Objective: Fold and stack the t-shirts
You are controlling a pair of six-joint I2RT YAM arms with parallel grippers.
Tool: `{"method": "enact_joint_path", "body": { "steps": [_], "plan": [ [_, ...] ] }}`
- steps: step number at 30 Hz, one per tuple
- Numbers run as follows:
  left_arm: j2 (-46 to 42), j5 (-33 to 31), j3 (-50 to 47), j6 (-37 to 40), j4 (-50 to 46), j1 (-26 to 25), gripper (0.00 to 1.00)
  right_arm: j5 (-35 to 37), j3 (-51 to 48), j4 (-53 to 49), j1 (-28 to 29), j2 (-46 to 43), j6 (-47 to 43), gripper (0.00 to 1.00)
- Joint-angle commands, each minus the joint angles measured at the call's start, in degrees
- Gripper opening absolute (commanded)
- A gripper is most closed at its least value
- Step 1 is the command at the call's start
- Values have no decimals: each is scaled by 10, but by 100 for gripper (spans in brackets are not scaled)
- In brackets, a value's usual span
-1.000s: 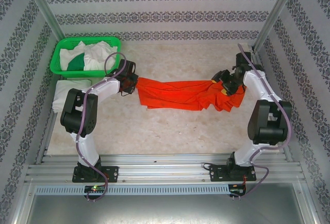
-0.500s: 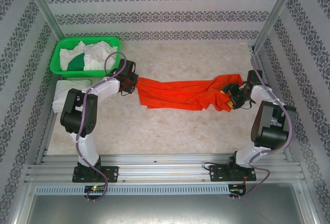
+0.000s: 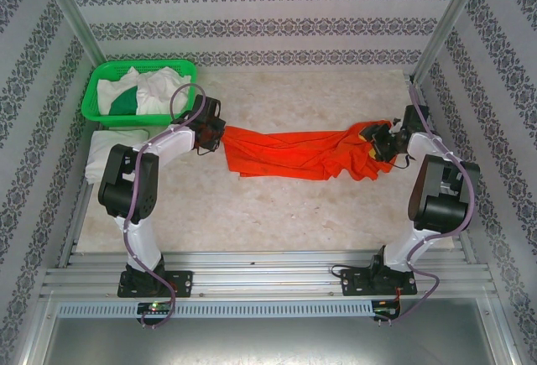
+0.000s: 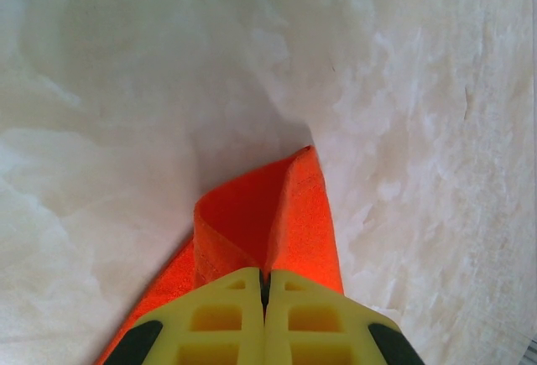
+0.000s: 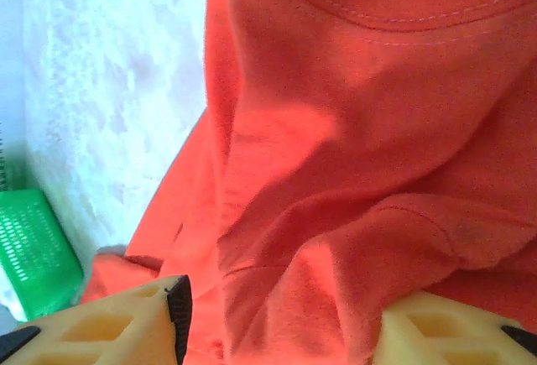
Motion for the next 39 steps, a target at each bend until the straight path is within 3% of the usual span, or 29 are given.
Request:
{"method": "enact_joint_path", "body": {
  "steps": [1, 5, 10, 16, 20, 23, 28, 35, 37, 39],
  "plan": [
    [-13, -4, 3, 5, -9, 5, 0, -41, -12, 29, 4, -5, 5, 48],
    [-10, 0, 3, 2, -6, 5, 0, -72, -9, 35, 14, 18, -12, 46],
    [-11, -2, 4, 2, -6, 5, 0, -22, -6, 6, 16, 33, -44, 64],
    [-14, -2, 3, 5, -10, 5, 0, 12, 12, -7, 15, 54, -123, 69],
    [-13, -2, 4, 6, -12, 5, 0, -46, 16, 25, 14, 68, -126, 69],
    [-15, -4, 5, 4, -13, 5, 0, -110, 10, 70, 21, 57, -97, 60],
    [-15, -7, 5, 2, -11, 5, 0, -125, -3, 58, 34, 6, -109, 44],
    [-15, -7, -1, -4, -4, 3, 0, -71, -31, 23, 32, -35, -130, 6],
    [-19, -9, -5, -3, -5, 4, 0, -47, -43, 24, 30, -52, -122, 0],
    [-23, -12, -10, -4, -6, 4, 0, -40, -51, 28, 25, -65, -112, 0]
  ]
}}
